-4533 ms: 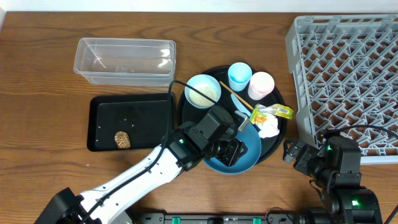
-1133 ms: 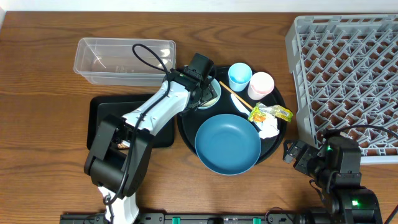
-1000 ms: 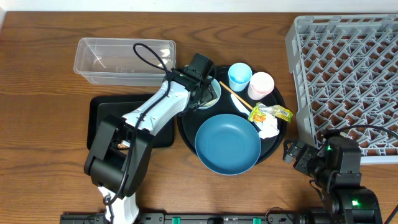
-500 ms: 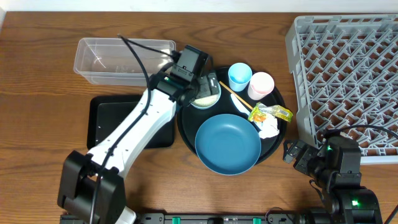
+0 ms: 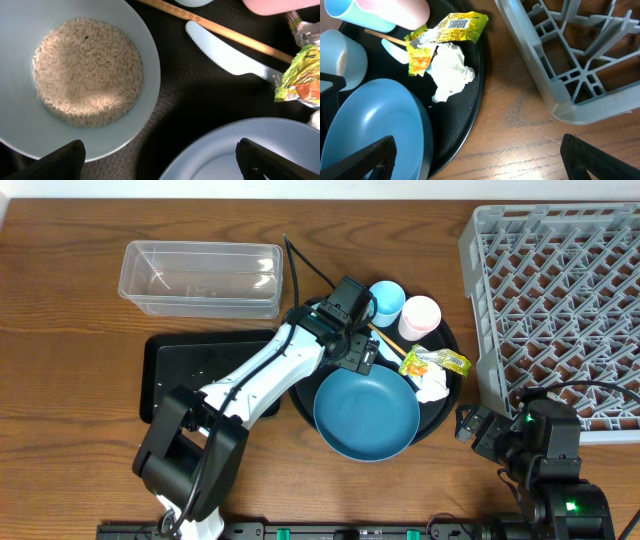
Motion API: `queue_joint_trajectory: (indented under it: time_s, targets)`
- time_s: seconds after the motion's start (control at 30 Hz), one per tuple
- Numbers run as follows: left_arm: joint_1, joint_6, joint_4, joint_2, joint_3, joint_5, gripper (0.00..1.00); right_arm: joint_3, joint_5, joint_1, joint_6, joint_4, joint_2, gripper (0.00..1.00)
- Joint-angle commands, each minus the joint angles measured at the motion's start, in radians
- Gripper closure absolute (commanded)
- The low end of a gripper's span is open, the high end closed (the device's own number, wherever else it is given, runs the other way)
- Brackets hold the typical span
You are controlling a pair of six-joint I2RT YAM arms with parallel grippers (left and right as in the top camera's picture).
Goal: Sort waste into correct bins and load items into the dishwasher rack
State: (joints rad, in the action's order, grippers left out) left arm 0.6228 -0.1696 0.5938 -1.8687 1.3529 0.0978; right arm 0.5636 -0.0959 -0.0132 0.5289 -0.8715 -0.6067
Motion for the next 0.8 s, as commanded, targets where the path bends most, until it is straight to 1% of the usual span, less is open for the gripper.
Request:
queue_joint_trajectory:
  time_s: [0.0,0.2,0.43,0.5,0.6,0.77]
  targets:
    - [-0.003,0.065,-0.010,-0.017,0.009,-0.001,0.03,0.016,0.010,0.006,-0.014,-0.001,0.002,0.01]
    - [-0.003,0.090,-0.085,-0.038,0.009,-0.002,0.04,0.016,0.011,0.006,-0.014,-0.001,0.002,0.01]
    - [-0.004,0.098,-0.117,-0.090,0.008,-0.027,0.04,0.016,0.011,0.006,-0.014,-0.001,0.002,0.01]
    - [-0.004,0.098,-0.126,-0.092,0.008,-0.053,0.07,0.016,0.011,0.006,-0.014,-0.001,0.002,0.01]
    - [-0.004,0.098,-0.136,-0.092,0.008,-0.065,0.09,0.016,0.011,0.006,-0.014,-0.001,0.002,0.01]
    - [-0.004,0.098,-0.145,-0.092,0.008,-0.065,0.25,0.016,0.011,0.006,-0.014,-0.001,0.002,0.01]
